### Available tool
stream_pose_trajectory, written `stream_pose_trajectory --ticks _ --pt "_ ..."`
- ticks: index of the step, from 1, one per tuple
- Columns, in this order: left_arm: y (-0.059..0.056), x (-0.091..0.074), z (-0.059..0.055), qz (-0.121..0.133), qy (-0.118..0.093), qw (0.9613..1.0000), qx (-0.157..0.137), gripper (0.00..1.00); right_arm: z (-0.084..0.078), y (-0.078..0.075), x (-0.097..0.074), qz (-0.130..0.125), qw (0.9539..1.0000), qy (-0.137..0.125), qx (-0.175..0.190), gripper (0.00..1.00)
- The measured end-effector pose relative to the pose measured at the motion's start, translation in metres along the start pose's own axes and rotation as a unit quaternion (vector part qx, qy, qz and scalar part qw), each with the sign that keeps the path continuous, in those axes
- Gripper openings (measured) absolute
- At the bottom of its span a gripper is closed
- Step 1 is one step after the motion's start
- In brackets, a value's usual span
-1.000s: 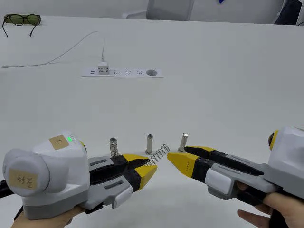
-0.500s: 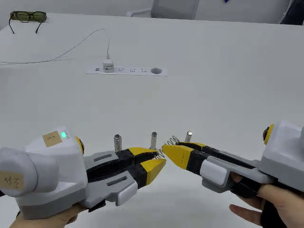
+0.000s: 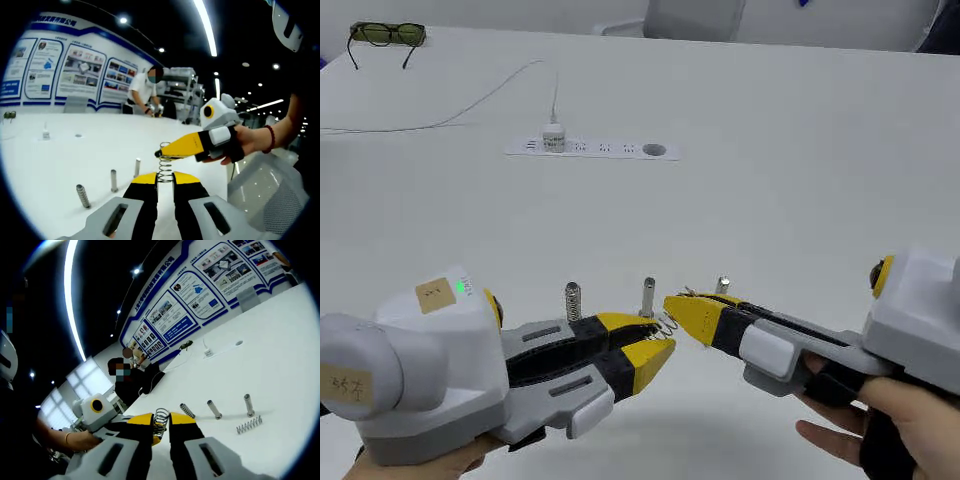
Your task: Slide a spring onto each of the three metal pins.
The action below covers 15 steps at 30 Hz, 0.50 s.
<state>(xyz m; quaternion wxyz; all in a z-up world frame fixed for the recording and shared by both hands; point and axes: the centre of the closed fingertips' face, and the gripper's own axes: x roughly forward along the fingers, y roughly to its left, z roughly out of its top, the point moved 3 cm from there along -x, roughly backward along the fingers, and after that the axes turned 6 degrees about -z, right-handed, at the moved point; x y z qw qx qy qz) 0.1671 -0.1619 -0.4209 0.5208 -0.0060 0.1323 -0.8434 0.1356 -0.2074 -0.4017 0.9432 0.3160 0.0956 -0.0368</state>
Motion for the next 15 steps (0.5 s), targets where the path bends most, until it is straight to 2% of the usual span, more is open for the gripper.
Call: stream_pose_trajectory --ticks 7,15 --pt "0.0005 -0.0006 -0.0028 0.013 0.018 0.9997 0.008 0.11 -0.0021 0.0018 0.0031 0.005 0.9999 0.006 -0.011 0.11" --pt "0.0042 0.0013 -0.0053 0.02 0.037 0.999 0.016 0.12 -0.0044 -0.0008 0.0053 -0.004 0.9999 0.006 -0.014 0.11"
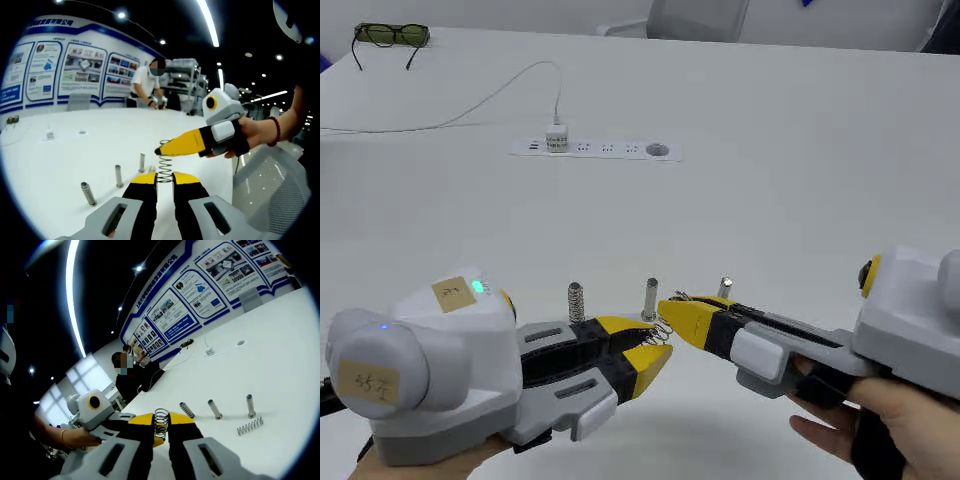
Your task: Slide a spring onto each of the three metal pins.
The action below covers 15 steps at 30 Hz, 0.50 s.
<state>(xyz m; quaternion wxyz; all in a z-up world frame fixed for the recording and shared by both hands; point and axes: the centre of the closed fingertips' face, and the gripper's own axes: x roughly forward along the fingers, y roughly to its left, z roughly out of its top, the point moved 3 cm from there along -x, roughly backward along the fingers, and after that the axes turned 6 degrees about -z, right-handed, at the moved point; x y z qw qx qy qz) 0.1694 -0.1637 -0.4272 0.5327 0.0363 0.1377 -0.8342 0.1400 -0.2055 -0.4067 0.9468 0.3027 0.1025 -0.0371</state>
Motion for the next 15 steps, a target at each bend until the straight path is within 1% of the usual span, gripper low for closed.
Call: stream_pose_trajectory --ticks 3,5,8,11,12,15 --pt "0.001 0.001 0.0 0.004 0.003 1.0 0.0 0.13 0.002 0.0 0.0 0.0 1.0 -0.006 -0.001 0.11" --pt "0.002 0.001 -0.003 0.008 0.013 0.9999 0.005 0.15 0.005 0.0 0.001 0.001 0.9999 -0.011 -0.001 0.11" --pt "0.003 -0.001 -0.005 0.014 0.02 0.9997 0.006 0.17 0.008 0.0 0.002 -0.002 0.9999 -0.013 -0.01 0.11" --pt "0.004 -0.002 -0.009 0.025 0.036 0.9989 0.016 0.23 0.013 -0.002 0.004 -0.005 0.9996 -0.017 -0.022 0.11" --pt "0.004 -0.002 -0.01 0.027 0.042 0.9984 0.026 0.25 0.015 -0.003 0.006 -0.006 0.9994 -0.018 -0.029 0.11" --pt "0.005 -0.003 -0.014 0.031 0.052 0.9977 0.031 0.28 0.019 -0.005 0.009 -0.009 0.9989 -0.019 -0.042 0.11"
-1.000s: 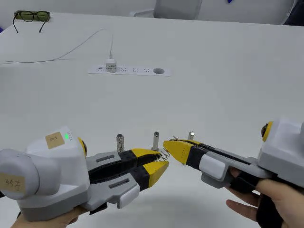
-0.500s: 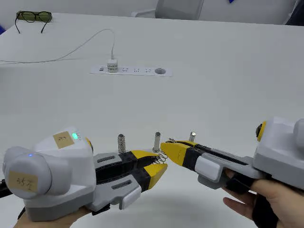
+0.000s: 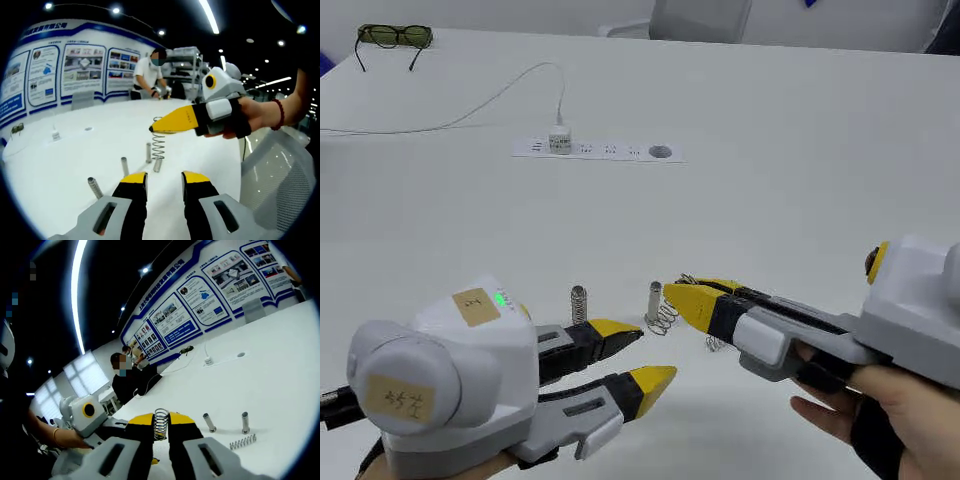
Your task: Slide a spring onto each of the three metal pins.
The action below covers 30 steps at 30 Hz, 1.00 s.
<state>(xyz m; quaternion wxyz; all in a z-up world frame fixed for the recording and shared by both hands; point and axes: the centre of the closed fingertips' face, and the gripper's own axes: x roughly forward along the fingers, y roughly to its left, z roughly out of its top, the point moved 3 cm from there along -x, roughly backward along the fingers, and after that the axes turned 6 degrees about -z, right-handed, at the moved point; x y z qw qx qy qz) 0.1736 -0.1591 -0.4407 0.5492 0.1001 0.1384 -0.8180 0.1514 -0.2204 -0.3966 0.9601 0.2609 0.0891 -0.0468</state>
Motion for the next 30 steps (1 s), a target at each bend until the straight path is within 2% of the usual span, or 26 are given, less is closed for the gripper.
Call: stream_pose_trajectory --ticks 6,9,14,24,30 --pt "0.001 -0.001 -0.005 0.008 0.008 0.9999 0.002 0.34 0.009 -0.004 0.007 -0.006 0.9997 -0.003 -0.023 0.11" --pt "0.001 0.0 -0.008 0.013 0.014 0.9998 0.004 0.38 0.012 -0.009 0.013 -0.019 0.9982 0.0 -0.057 0.11" --pt "0.003 0.001 -0.011 0.018 0.02 0.9996 -0.005 0.42 0.016 -0.015 0.022 -0.033 0.9961 0.001 -0.082 0.11" --pt "0.007 0.0 -0.015 0.029 0.022 0.9992 -0.018 0.52 0.019 -0.028 0.036 -0.048 0.9933 0.003 -0.105 0.11" --pt "0.007 0.0 -0.015 0.025 0.019 0.9992 -0.023 0.56 0.018 -0.038 0.042 -0.064 0.9903 0.003 -0.123 0.11"
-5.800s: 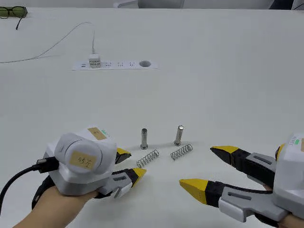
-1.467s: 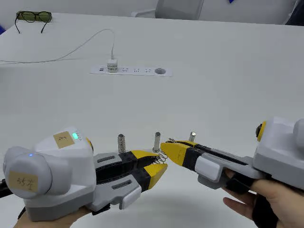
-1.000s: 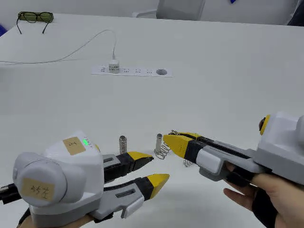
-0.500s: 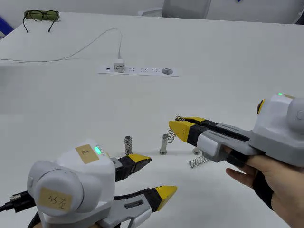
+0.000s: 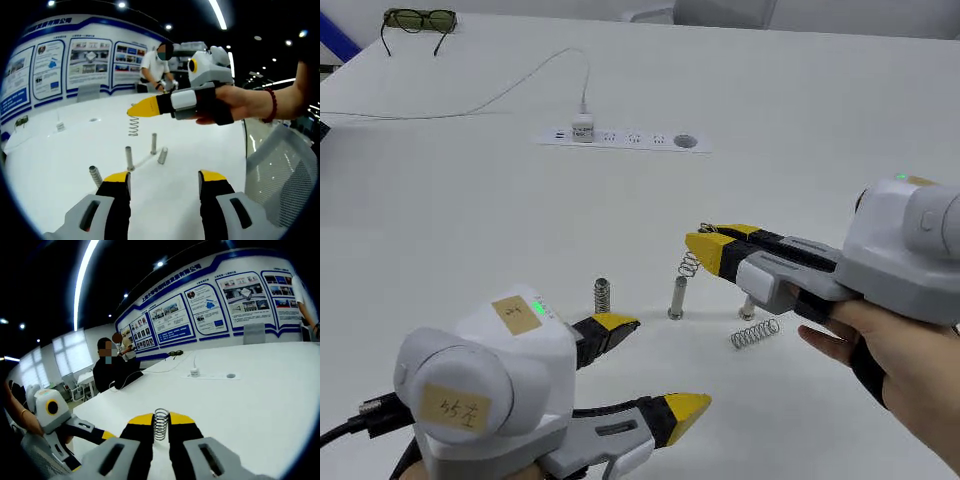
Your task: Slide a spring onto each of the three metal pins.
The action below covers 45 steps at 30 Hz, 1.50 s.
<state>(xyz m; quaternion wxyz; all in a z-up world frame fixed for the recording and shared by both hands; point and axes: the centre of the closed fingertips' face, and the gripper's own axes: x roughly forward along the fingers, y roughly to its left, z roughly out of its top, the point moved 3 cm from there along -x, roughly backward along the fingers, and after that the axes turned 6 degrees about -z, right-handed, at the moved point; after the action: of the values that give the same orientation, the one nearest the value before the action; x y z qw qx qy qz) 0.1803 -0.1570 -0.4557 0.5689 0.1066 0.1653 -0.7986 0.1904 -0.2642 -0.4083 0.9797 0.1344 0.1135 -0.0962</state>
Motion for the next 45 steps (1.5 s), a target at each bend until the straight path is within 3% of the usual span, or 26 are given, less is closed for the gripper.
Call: stream_pose_trajectory --ticks 24,45 --pt "0.001 -0.001 -0.005 0.001 0.004 0.9997 -0.024 0.75 -0.018 -0.014 0.019 -0.02 0.9992 0.023 -0.028 0.12" --pt "0.002 -0.002 -0.007 0.003 0.007 0.9995 -0.032 0.75 -0.031 -0.014 0.025 -0.032 0.9963 0.044 -0.066 0.12"
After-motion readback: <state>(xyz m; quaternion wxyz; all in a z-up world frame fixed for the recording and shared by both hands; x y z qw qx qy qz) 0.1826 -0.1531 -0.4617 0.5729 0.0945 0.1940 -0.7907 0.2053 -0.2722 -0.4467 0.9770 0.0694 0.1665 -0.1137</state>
